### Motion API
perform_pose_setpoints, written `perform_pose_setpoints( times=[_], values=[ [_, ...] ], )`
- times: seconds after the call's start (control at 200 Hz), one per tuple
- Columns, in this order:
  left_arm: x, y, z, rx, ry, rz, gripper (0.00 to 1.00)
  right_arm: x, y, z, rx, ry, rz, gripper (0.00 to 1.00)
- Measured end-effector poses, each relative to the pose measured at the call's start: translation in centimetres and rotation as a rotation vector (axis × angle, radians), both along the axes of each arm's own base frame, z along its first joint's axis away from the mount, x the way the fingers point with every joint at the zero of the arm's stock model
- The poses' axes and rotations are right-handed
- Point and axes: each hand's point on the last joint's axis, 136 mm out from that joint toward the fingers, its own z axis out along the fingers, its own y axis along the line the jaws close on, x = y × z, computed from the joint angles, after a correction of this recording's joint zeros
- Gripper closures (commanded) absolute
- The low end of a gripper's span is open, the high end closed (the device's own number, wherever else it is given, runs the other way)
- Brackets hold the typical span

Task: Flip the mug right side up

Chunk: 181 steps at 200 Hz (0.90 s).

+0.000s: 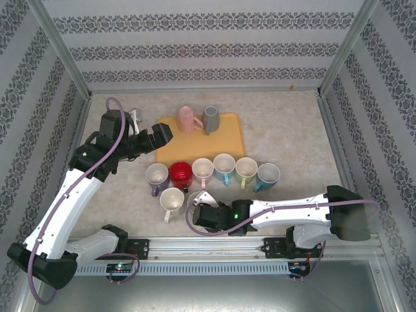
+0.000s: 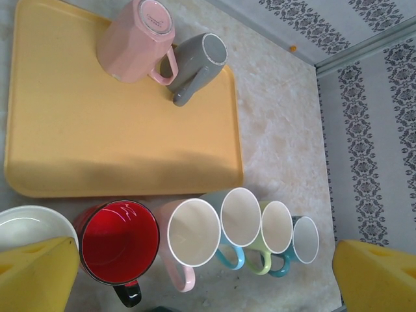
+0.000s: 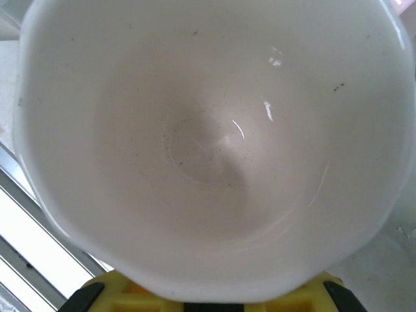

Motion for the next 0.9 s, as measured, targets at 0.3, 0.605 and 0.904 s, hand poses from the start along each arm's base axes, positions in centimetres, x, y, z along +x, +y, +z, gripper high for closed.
perform_pose_setpoints(
  times=[0.3,0.605,0.904],
  values=[
    [-0.1,0.0,-0.8,0.004,0.018,0.001,0.0,0.3,1.0,-0.2,0.032,-0.01,-0.004,0.76],
    [0.0,0.5,-1.3,0.026,0.027,0.025,0.0,0.7,1.0,0.5,0.051,-0.03,-0.016,0.36],
    [1.0,-1.0,-3.0,0.116,0.104,-0.02,0.0,0.1,0.1,5.3,0.177,-0.039,0.022,0.18]
  ],
)
